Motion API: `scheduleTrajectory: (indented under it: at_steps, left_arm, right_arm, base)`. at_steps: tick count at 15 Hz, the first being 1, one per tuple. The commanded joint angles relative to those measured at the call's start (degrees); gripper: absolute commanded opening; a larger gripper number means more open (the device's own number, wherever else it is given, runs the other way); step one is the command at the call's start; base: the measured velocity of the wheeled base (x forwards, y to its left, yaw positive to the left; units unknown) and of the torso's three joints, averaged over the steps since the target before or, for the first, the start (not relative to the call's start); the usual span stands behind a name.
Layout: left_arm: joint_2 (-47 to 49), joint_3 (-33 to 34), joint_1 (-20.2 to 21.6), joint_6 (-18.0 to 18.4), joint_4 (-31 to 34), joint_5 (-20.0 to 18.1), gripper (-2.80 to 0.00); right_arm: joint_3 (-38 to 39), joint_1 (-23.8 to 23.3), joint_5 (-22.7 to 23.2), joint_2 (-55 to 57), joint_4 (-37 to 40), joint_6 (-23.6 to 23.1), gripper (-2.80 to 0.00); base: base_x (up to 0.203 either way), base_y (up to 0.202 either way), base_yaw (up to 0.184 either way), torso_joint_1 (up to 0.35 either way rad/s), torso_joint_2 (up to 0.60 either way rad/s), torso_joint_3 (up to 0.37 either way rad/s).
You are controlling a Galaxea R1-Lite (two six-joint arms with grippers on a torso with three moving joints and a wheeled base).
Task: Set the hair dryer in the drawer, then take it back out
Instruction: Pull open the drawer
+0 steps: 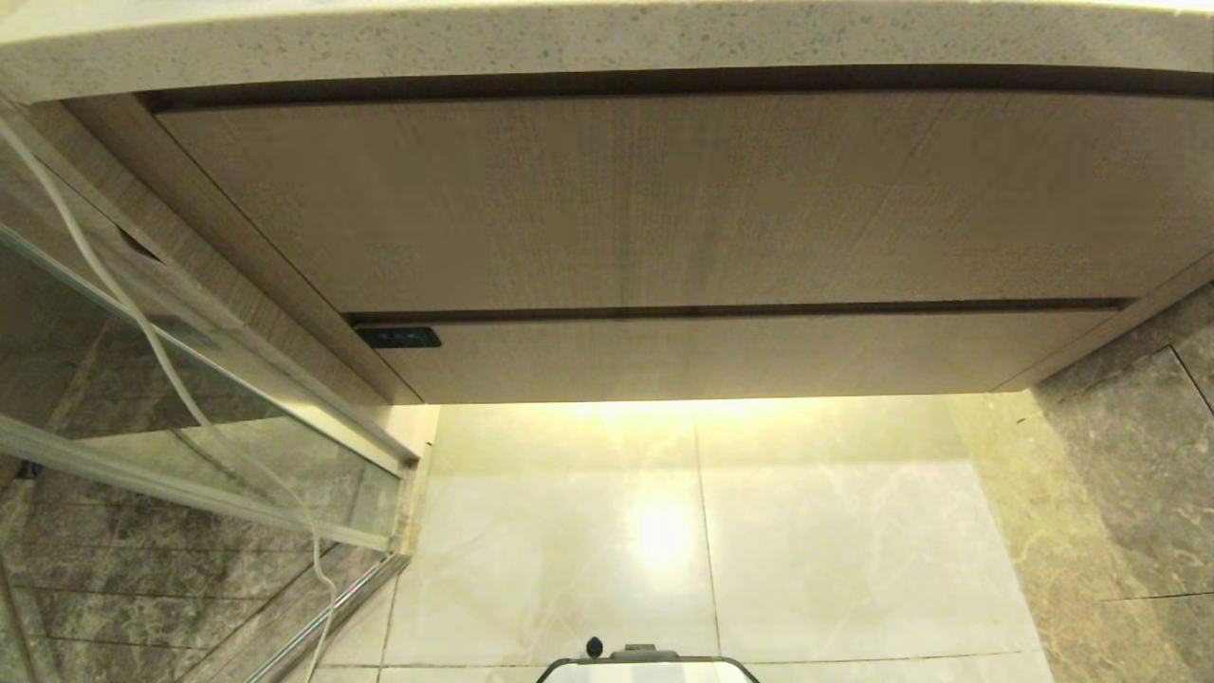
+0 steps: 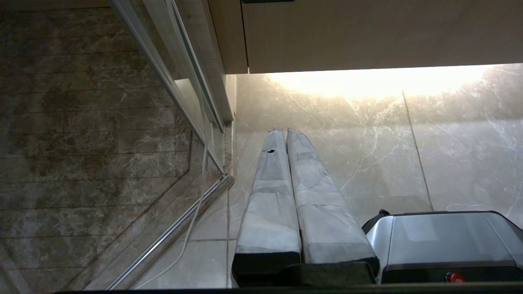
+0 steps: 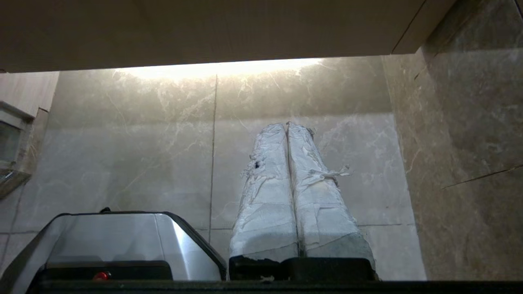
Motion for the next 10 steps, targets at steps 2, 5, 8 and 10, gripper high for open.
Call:
scheduleTrajectory:
  at_steps: [2, 5, 8, 10]
  left_arm:
    - [0.0, 0.1, 0.0, 0.0, 0.0, 0.0, -2.8]
    - [0.0, 0.1, 0.0, 0.0, 0.0, 0.0, -2.8]
    - [0.0, 0.1, 0.0, 0.0, 0.0, 0.0, -2.8]
    - [0.0, 0.0, 0.0, 0.0, 0.0, 0.0, -2.8]
  right_arm:
    - [0.2, -0.1, -0.2, -0.1, 0.2, 1.0, -2.8]
    - [0.2, -0.1, -0.3, -0.1, 0.3, 1.1, -2.8]
    - [0.1, -0.1, -0.3, -0.1, 0.3, 1.1, -2.8]
    - [0.1, -0.1, -0.3, -0.1, 0.2, 1.1, -2.8]
  base:
    - [0.0, 0.0, 0.0, 0.0, 0.0, 0.0]
    - [0.0, 0.0, 0.0, 0.0, 0.0, 0.0]
    - [0.0, 0.0, 0.0, 0.0, 0.0, 0.0]
    - [0.0, 0.0, 0.0, 0.0, 0.0, 0.0]
